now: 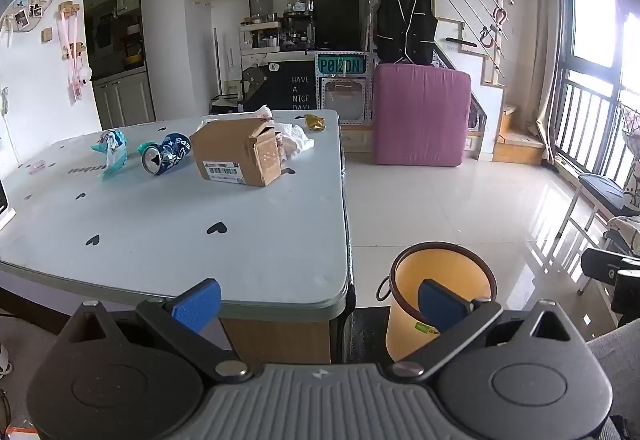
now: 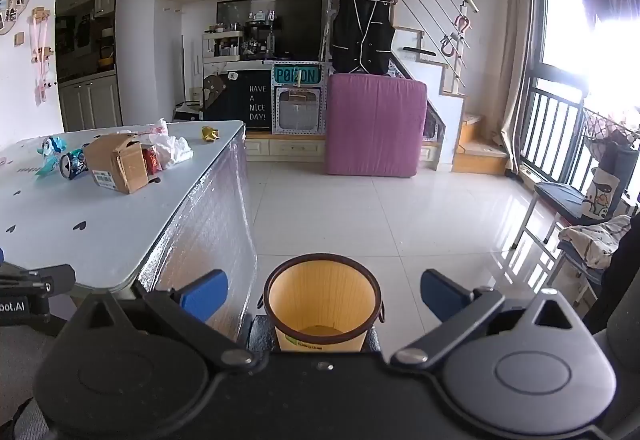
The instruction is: Collect trash
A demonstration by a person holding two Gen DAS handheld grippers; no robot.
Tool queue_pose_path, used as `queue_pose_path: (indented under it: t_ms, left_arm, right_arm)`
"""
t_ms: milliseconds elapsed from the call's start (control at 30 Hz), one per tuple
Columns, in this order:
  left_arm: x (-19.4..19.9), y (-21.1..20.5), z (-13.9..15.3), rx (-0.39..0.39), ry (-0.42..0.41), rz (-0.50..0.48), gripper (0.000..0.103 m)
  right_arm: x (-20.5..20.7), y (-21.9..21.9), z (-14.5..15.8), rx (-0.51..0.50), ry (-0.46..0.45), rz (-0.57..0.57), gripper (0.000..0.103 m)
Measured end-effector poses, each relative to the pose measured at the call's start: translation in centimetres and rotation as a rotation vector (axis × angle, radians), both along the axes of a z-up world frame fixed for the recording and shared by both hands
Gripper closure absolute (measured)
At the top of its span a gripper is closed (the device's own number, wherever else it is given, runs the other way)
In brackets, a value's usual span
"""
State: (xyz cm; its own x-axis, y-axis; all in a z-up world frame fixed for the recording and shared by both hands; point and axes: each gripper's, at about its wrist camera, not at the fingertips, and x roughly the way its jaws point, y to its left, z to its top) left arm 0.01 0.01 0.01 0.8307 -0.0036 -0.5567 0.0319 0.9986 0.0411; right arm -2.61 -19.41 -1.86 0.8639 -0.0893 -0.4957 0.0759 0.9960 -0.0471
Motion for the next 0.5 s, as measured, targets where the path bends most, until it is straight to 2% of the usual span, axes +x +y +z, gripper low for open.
queue_pose_path:
  t_ms: [500]
  left_arm:
    - [0.00,0.00,0.00,-0.005,-0.001,0.000,0.000]
  right_arm:
    - [0.06,0.05,-0.03,-0.001,0.002,0.000,0.000]
